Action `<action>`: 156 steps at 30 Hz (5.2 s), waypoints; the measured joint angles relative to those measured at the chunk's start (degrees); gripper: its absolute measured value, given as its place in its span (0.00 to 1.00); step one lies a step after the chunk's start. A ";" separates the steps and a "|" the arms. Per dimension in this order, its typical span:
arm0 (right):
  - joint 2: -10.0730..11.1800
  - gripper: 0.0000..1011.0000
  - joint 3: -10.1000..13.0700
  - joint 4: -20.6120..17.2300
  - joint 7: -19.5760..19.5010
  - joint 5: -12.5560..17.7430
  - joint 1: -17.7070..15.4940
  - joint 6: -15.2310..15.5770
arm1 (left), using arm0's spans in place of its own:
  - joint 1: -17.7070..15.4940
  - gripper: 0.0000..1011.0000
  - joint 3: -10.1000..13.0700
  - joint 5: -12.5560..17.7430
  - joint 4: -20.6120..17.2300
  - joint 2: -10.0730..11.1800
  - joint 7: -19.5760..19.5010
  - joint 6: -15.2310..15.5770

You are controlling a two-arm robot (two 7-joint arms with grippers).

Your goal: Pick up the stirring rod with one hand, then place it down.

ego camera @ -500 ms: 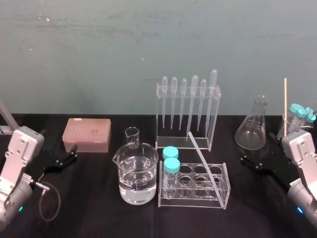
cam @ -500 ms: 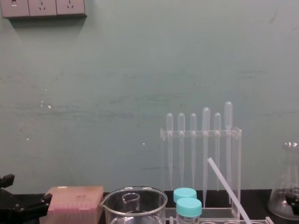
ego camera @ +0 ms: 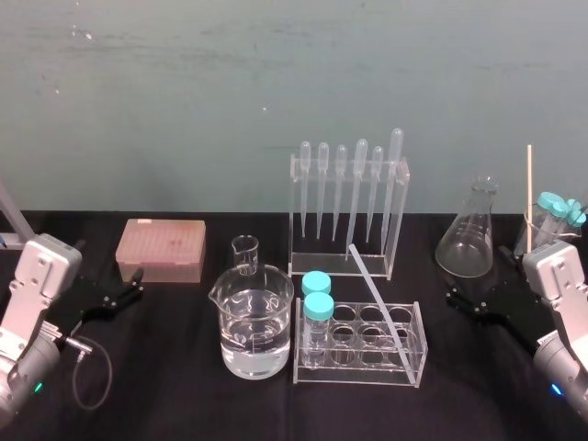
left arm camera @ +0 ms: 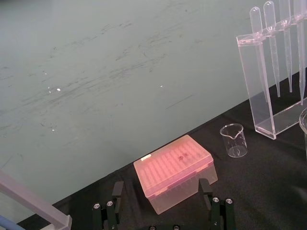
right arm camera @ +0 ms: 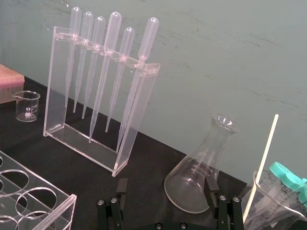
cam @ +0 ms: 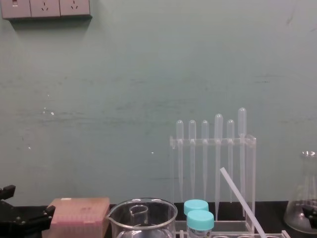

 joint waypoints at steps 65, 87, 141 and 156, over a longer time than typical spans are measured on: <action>-0.38 0.99 1.96 -0.57 -0.05 -0.13 -1.17 -5.37 | 0.00 0.99 0.00 0.00 0.00 0.00 0.00 0.00; -2.36 0.99 -0.43 0.99 28.93 18.75 5.02 -7.46 | 0.00 0.99 0.00 0.00 0.00 0.00 0.00 0.01; -5.60 0.48 -2.37 8.04 38.87 25.81 11.24 10.23 | 0.00 0.99 0.00 0.00 0.00 0.00 0.00 0.00; -5.59 0.07 -2.37 8.04 38.88 25.81 11.24 10.17 | 0.00 0.99 0.00 0.00 0.00 0.00 0.00 0.01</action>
